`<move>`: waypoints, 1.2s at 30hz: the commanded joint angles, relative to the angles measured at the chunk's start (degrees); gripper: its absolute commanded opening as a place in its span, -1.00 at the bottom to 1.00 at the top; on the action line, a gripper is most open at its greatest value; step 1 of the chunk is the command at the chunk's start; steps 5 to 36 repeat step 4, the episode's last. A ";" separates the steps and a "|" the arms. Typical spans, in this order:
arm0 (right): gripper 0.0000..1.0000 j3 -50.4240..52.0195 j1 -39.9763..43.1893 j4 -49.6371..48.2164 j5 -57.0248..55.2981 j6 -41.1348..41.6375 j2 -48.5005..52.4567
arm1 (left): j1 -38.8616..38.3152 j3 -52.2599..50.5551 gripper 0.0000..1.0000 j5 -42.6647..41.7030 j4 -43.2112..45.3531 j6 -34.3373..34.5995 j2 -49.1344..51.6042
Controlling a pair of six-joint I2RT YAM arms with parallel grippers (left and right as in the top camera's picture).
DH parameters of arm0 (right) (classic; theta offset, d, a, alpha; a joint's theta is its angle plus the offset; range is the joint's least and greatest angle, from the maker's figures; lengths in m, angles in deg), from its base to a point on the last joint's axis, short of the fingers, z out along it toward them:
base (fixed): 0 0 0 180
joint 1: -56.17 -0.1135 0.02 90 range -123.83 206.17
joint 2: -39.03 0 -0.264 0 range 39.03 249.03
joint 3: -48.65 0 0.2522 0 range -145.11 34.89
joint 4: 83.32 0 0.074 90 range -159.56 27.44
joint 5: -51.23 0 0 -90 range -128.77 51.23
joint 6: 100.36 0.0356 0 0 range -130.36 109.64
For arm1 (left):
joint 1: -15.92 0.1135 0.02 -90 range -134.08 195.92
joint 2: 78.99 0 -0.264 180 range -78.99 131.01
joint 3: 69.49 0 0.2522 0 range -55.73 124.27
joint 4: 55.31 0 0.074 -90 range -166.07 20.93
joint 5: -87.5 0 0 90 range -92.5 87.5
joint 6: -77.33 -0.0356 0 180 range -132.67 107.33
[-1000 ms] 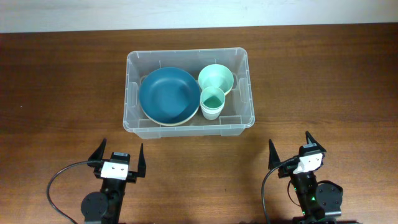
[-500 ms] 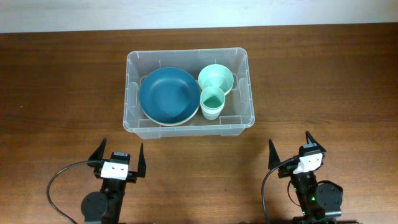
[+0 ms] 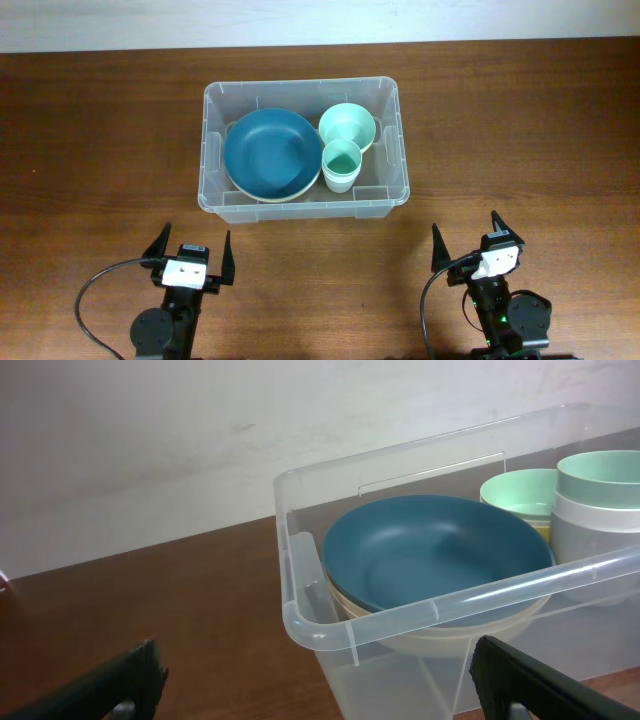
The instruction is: Pack container
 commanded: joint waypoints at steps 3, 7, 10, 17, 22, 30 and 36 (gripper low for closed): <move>0.97 0.26 0.37 0.46 -0.70 -0.37 -0.52 | 0.35 -0.20 0.99 0.02 -0.26 -0.52 -0.39; 0.98 0.26 0.37 0.46 -0.70 -0.37 -0.52 | 0.35 -0.20 0.99 0.02 -0.26 -0.52 -0.39; 0.98 0.26 0.37 0.46 -0.70 -0.37 -0.52 | 0.35 -0.20 0.99 0.02 -0.26 -0.52 -0.39; 0.98 0.26 0.37 0.46 -0.70 -0.37 -0.52 | 0.35 -0.20 0.99 0.02 -0.26 -0.52 -0.39; 0.98 0.26 0.37 0.46 -0.70 -0.37 -0.52 | 0.35 -0.20 0.99 0.02 -0.26 -0.52 -0.39; 0.98 0.26 0.37 0.46 -0.70 -0.37 -0.52 | 0.35 -0.20 0.99 0.02 -0.26 -0.52 -0.39; 0.98 0.26 0.37 0.46 -0.70 -0.37 -0.52 | 0.35 -0.20 0.99 0.02 -0.26 -0.52 -0.39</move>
